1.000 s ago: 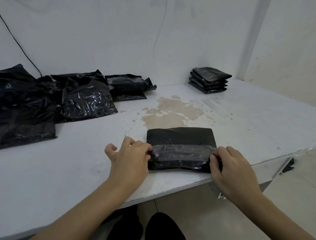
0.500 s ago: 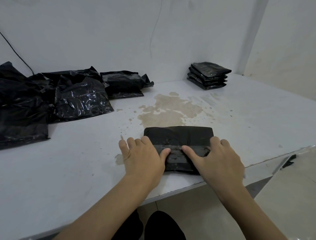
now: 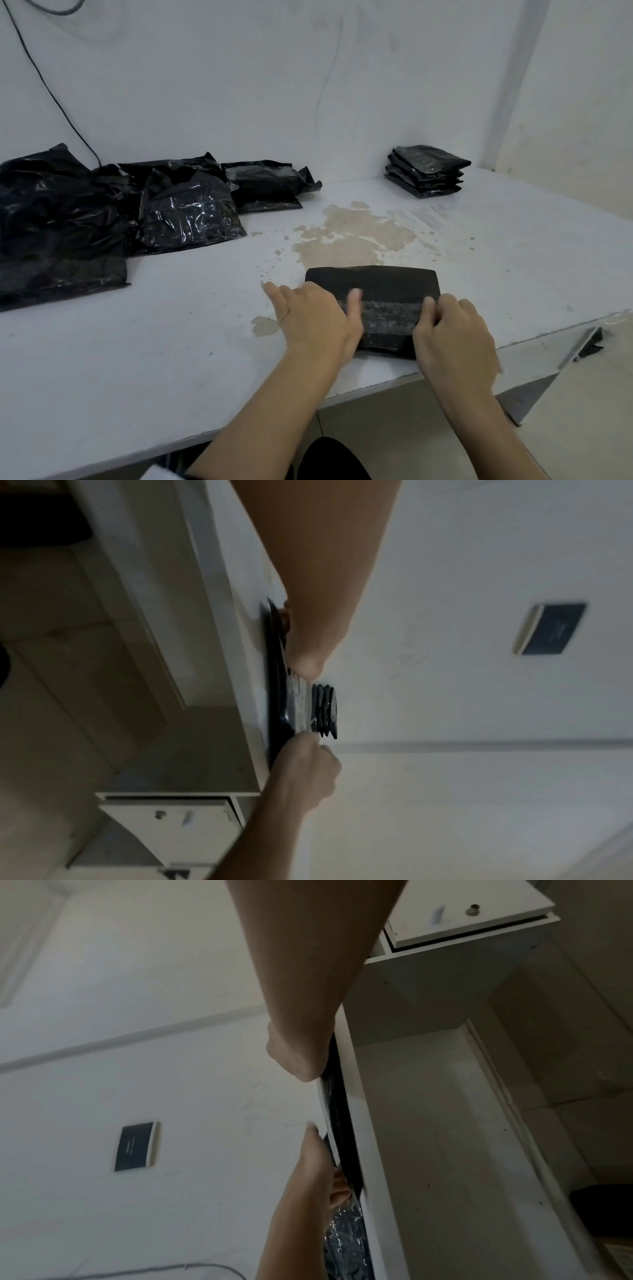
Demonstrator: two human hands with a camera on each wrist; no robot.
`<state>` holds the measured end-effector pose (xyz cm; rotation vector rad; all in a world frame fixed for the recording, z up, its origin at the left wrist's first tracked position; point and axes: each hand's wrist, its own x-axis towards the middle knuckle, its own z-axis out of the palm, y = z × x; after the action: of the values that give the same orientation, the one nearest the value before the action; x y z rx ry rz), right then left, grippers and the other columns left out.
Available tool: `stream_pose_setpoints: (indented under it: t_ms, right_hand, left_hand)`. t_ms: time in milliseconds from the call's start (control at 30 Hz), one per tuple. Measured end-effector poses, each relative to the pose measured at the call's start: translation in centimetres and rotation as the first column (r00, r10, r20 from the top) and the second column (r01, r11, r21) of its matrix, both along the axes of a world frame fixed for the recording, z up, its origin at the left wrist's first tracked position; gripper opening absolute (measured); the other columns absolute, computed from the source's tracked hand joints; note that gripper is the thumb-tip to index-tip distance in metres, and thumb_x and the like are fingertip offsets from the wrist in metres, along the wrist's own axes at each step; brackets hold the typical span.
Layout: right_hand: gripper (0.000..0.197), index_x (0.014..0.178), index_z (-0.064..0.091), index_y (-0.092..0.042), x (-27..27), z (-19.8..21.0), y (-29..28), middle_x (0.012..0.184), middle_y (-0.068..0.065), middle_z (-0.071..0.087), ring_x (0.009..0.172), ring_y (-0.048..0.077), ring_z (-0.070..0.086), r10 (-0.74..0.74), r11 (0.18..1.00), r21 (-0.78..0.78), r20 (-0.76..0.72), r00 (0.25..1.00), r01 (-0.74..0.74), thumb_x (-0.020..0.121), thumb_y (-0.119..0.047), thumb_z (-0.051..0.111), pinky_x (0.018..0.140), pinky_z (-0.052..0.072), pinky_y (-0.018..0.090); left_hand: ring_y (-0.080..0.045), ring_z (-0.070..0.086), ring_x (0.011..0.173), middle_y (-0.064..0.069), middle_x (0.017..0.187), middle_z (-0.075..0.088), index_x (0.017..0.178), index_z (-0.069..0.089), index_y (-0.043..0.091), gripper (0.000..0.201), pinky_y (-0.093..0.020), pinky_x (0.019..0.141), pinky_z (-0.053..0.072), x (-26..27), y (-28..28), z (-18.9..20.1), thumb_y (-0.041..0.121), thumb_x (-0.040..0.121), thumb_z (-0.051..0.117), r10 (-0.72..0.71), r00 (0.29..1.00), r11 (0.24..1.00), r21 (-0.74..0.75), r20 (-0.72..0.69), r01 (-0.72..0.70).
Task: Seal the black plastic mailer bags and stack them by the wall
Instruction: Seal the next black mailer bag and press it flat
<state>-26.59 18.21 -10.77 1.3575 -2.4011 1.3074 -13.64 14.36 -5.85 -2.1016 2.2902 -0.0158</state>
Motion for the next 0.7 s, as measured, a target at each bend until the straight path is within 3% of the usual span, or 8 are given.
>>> stream_pose_setpoints:
  t_ms: [67,133,233,333,433,567,633,700]
  right_hand:
    - [0.043,0.084,0.049,-0.011,0.3,0.5,0.2,0.086,0.006,0.052,0.081,0.027,0.049,-0.038,0.988,0.149,-0.036,0.999,0.043,0.092,-0.053,0.043,0.064,0.034,0.032]
    - [0.056,0.092,0.051,-0.010,0.4,0.6,0.2,0.090,0.006,0.052,0.088,0.027,0.052,-0.054,0.972,0.223,-0.110,0.993,0.077,0.083,-0.066,0.047,0.064,0.036,0.032]
    - [0.050,0.088,0.050,-0.010,0.1,0.7,0.0,0.085,0.005,0.050,0.082,0.026,0.051,-0.047,0.981,0.188,-0.030,0.998,0.052,0.083,-0.060,0.055,0.061,0.033,0.029]
    - [0.038,0.073,0.043,-0.012,-0.6,0.8,-0.2,0.075,0.003,0.047,0.069,0.021,0.045,-0.036,0.990,0.136,0.019,0.999,0.033,0.090,-0.044,0.055,0.050,0.024,0.028]
    - [0.042,0.060,0.033,-0.015,-0.9,0.7,-0.3,0.065,0.004,0.045,0.057,0.017,0.038,-0.041,0.996,0.077,0.051,0.998,0.037,0.094,-0.029,0.053,0.047,0.019,0.027]
    - [0.045,0.058,0.025,-0.019,-0.8,0.4,-0.5,0.062,0.000,0.038,0.055,0.016,0.034,-0.039,0.997,0.069,0.000,0.999,0.039,0.098,-0.025,0.046,0.050,0.020,0.029]
    - [0.045,0.059,0.026,-0.019,-0.8,0.0,-0.1,0.062,-0.001,0.038,0.058,0.021,0.038,-0.019,0.998,0.060,-0.059,0.998,0.023,0.097,-0.033,0.046,0.054,0.025,0.031]
    - [0.042,0.061,0.035,-0.016,-1.0,-0.5,0.5,0.059,-0.001,0.041,0.055,0.024,0.040,0.001,1.000,-0.019,-0.134,0.991,-0.004,0.089,-0.042,0.054,0.054,0.030,0.030]
  left_hand:
    - [-0.034,0.047,0.110,-0.010,0.105,0.055,0.102,0.061,0.002,0.092,-0.051,0.110,0.004,-0.9,-0.2,0.0,0.074,0.087,0.005,0.001,0.992,1.000,0.011,0.124,-0.002]
    - [-0.034,0.045,0.113,-0.009,0.106,0.055,0.106,0.062,0.002,0.095,-0.050,0.109,0.006,-1.4,-0.5,-0.1,0.076,0.085,0.005,0.011,0.988,1.000,0.000,0.153,-0.011]
    - [-0.032,0.045,0.115,-0.006,0.106,0.057,0.108,0.058,0.006,0.080,-0.048,0.108,0.009,-1.1,-0.9,-0.6,0.069,0.092,0.012,0.018,0.996,0.999,-0.043,0.090,-0.015]
    - [-0.028,0.046,0.114,-0.004,0.101,0.061,0.106,0.054,0.010,0.059,-0.049,0.110,0.011,-0.1,-1.1,-0.9,0.057,0.098,0.018,0.024,1.000,0.996,-0.090,-0.013,-0.025]
    - [-0.024,0.047,0.113,0.000,0.099,0.062,0.106,0.052,0.014,0.043,-0.047,0.108,0.013,0.6,-1.4,-1.3,0.043,0.102,0.021,0.015,0.997,0.993,-0.116,-0.073,-0.024]
    - [-0.022,0.054,0.096,0.003,0.075,0.055,0.087,0.054,0.016,0.022,-0.048,0.103,0.023,1.1,-1.3,-2.2,0.025,0.100,0.039,-0.022,0.990,0.969,-0.245,-0.138,-0.013]
    - [-0.023,0.055,0.091,0.002,0.075,0.058,0.086,0.057,0.014,0.029,-0.049,0.100,0.020,1.4,-0.9,-2.4,0.033,0.100,0.040,-0.041,0.988,0.955,-0.297,-0.152,-0.006]
    - [-0.021,0.051,0.101,0.002,0.090,0.059,0.097,0.053,0.015,0.049,-0.046,0.099,0.011,1.7,-0.8,-2.6,0.054,0.098,0.023,-0.027,0.990,0.978,-0.207,-0.136,-0.001]
